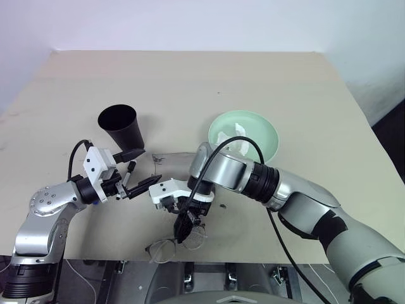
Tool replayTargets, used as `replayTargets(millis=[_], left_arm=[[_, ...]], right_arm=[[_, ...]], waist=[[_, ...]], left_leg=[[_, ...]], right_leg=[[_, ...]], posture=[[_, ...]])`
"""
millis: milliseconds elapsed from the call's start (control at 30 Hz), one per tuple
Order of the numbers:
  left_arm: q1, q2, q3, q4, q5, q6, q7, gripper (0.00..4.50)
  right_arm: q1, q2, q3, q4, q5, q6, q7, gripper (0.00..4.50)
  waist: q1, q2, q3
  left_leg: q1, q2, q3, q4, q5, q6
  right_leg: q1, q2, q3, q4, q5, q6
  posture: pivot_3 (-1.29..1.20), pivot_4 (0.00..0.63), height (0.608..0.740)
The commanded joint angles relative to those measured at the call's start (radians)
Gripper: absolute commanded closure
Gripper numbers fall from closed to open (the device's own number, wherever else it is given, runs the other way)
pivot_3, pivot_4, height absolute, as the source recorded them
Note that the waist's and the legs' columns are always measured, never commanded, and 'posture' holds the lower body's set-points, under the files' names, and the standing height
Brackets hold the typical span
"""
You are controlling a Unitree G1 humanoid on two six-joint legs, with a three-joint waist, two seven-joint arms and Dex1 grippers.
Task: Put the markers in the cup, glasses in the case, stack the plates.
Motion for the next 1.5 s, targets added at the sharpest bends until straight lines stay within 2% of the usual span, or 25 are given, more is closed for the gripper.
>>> replayTargets(millis=[33,367,600,800,967,1100,1300,1500], left_arm=[[-0.006,0.008,0.014,-0.022,-0.008,-0.008,0.002,0.0],[-0.006,0.006,0.015,-0.023,-0.009,-0.009,0.003,0.0],[-0.002,0.013,0.031,-0.02,-0.013,-0.008,0.001,0.0],[0.004,0.02,0.061,-0.015,-0.021,-0.002,0.007,0.0],[0.026,0.03,0.091,-0.032,-0.026,0.006,0.014,0.0],[0.068,0.035,0.13,-0.062,-0.046,0.02,0.026,0.0],[0.161,0.036,0.209,-0.117,-0.076,0.049,0.047,0.0],[0.259,0.024,0.275,-0.128,-0.069,0.031,0.069,0.0]], right_arm=[[-0.017,0.017,-0.019,0.0,0.013,0.021,-0.004,4.45],[-0.057,-0.002,-0.072,0.045,0.027,0.02,0.015,4.45],[-0.091,-0.1,-0.166,-0.051,0.129,0.096,0.055,4.45],[-0.118,-0.163,-0.258,-0.053,0.181,0.127,0.053,4.45],[-0.154,-0.189,-0.313,0.04,0.154,0.026,0.053,4.45],[-0.175,-0.208,-0.299,0.118,0.138,-0.069,0.055,4.45],[-0.207,-0.186,-0.258,0.245,0.126,-0.183,0.055,4.45],[-0.249,-0.114,-0.219,0.391,0.099,-0.284,0.055,4.45]], waist=[[0.0,0.0,0.0],[0.0,0.0,0.0],[0.002,0.0,0.0],[0.001,0.0,0.0],[0.001,0.0,0.0],[0.001,-0.001,0.001],[-0.001,-0.001,0.001],[-0.003,0.0,0.001]], left_leg=[[0.0,0.0,0.0,0.0,0.0,0.0],[0.0,0.0,0.0,0.0,0.0,-0.001],[0.0,0.0,-0.001,0.0,0.0,-0.001],[-0.001,0.0,0.0,-0.001,0.001,0.0],[0.0,0.0,0.0,-0.001,0.0,0.0],[-0.001,0.0,0.0,-0.001,0.0,0.0],[-0.001,0.0,0.0,-0.001,0.001,0.0],[-0.001,0.0,0.0,-0.001,0.001,0.001]], right_leg=[[0.0,0.0,0.0,0.0,0.0,0.0],[0.0,0.0,-0.001,0.0,0.0,0.0],[0.0,0.0,-0.001,0.0,0.0,0.0],[0.001,-0.001,-0.001,0.0,0.0,0.0],[0.001,-0.001,-0.001,0.0,0.0,0.0],[0.001,-0.001,-0.001,0.0,0.0,0.0],[0.001,-0.001,-0.001,0.0,0.0,0.0],[-0.001,-0.001,-0.002,0.0,0.0,0.0]], posture=[[0.0,0.15,0.681],[0.0,0.15,0.681],[0.0,0.15,0.681],[0.0,0.15,0.681],[0.0,0.15,0.681],[0.0,0.15,0.681],[0.0,0.15,0.681],[0.0,0.15,0.681]])
